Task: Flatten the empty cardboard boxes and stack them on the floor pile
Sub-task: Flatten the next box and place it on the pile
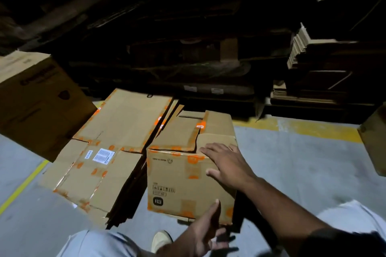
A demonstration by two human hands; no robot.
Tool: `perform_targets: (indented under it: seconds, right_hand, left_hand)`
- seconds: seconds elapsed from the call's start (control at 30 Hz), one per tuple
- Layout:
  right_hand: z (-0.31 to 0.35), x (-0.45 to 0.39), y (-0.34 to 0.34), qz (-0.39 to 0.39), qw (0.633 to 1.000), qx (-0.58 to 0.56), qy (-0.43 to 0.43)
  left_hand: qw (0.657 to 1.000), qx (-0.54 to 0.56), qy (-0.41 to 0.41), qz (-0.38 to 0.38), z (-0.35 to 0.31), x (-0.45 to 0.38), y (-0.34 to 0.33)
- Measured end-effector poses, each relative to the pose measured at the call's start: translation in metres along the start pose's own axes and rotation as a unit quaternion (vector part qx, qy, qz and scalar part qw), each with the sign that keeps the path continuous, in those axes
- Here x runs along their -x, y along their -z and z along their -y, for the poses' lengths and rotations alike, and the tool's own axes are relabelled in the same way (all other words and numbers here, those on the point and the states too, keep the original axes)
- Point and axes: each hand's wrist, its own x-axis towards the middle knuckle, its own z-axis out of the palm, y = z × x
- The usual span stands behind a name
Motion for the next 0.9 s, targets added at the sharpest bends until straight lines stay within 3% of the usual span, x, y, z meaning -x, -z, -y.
perform_targets:
  seconds: [0.1, 0.17, 0.2, 0.27, 0.4, 0.5, 0.63, 0.77, 0.9]
  right_hand:
    - [-0.006, 0.004, -0.005, 0.018, 0.999, 0.022, -0.017]
    - [-0.015, 0.004, -0.004, 0.039, 0.996, -0.009, -0.076]
    - [-0.02, 0.004, -0.003, 0.06, 0.992, -0.036, -0.103]
    - [-0.029, 0.004, -0.006, 0.106, 0.983, -0.077, -0.13]
    - [-0.044, 0.01, -0.02, 0.157, 0.973, -0.081, -0.151]
    - [-0.051, 0.016, -0.03, 0.177, 0.97, -0.062, -0.155]
    - [-0.055, 0.024, -0.04, 0.193, 0.968, -0.011, -0.159]
    - [-0.056, 0.039, -0.062, 0.213, 0.963, 0.031, -0.164]
    - [-0.054, 0.053, -0.09, 0.256, 0.953, -0.031, -0.16]
  left_hand:
    - [0.987, -0.146, 0.016, -0.062, -0.007, -0.003, 0.004]
    - [0.945, -0.276, -0.059, -0.163, -0.013, -0.007, 0.009]
    - [0.901, -0.344, -0.134, -0.227, -0.015, -0.01, 0.014]
    - [0.768, -0.471, -0.275, -0.335, -0.019, -0.01, 0.022]
    - [0.566, -0.53, -0.479, -0.411, -0.023, -0.002, 0.033]
    - [0.492, -0.526, -0.54, -0.436, -0.02, -0.012, 0.045]
    - [0.482, -0.546, -0.494, -0.475, -0.019, -0.015, 0.052]
    - [0.572, -0.632, -0.354, -0.386, -0.013, -0.025, 0.061]
    - [0.645, -0.667, -0.237, -0.287, 0.003, -0.043, 0.078]
